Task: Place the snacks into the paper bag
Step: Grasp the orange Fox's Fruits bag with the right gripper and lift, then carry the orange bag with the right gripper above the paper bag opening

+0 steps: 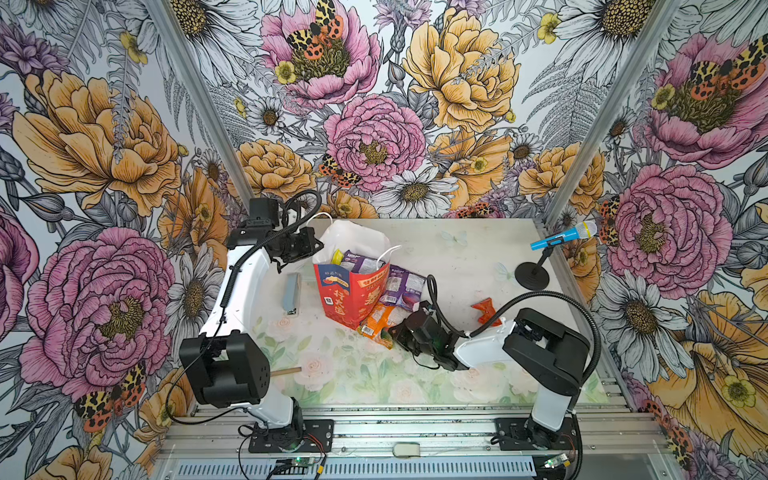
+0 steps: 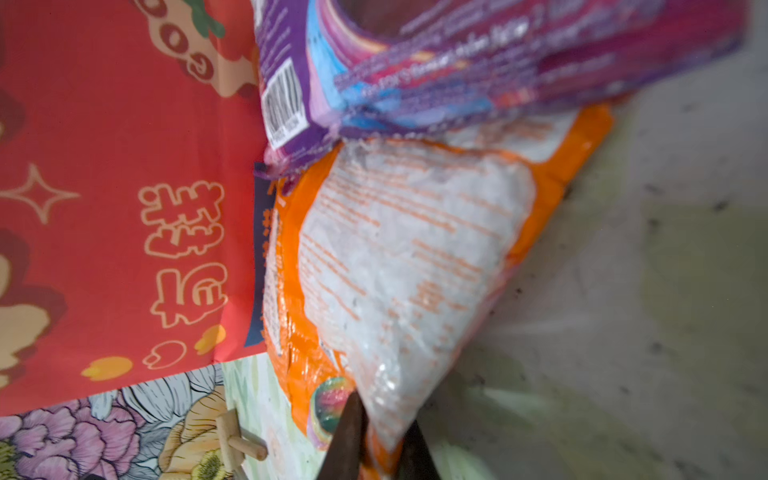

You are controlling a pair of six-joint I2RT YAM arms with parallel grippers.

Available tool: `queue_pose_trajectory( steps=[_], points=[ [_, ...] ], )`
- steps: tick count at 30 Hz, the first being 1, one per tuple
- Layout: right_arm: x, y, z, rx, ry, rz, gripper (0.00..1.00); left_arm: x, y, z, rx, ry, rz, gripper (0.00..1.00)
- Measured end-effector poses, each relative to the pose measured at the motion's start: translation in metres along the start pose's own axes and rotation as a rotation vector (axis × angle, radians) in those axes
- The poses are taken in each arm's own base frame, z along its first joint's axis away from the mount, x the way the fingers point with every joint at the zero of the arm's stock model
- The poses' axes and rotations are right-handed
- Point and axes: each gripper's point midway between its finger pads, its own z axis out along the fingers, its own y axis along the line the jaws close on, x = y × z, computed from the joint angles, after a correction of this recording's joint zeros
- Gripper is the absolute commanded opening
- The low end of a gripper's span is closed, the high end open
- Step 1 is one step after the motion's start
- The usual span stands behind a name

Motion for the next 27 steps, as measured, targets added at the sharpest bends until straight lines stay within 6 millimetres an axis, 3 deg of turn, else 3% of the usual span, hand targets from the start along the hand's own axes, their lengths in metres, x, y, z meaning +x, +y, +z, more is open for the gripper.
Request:
queue_pose_trajectory(
  steps=[2, 11, 23, 27],
  points=[
    [0.0, 0.001, 0.0, -0.005, 0.0, 0.001, 0.0, 0.0, 0.0, 0.0, 0.0, 0.0, 0.0, 0.0],
    [0.0, -0.004, -0.016, 0.009, -0.001, -0.026, 0.0, 0.0, 0.0, 0.0, 0.0, 0.0, 0.0, 0.0],
    [0.0, -0.027, -0.06, 0.08, -0.017, -0.081, 0.0, 0.0, 0.0, 0.0, 0.0, 0.0, 0.0, 0.0],
    [-0.003, -0.042, -0.08, 0.118, -0.038, -0.096, 0.0, 0.0, 0.0, 0.0, 0.0, 0.0, 0.0, 0.0]
  ],
)
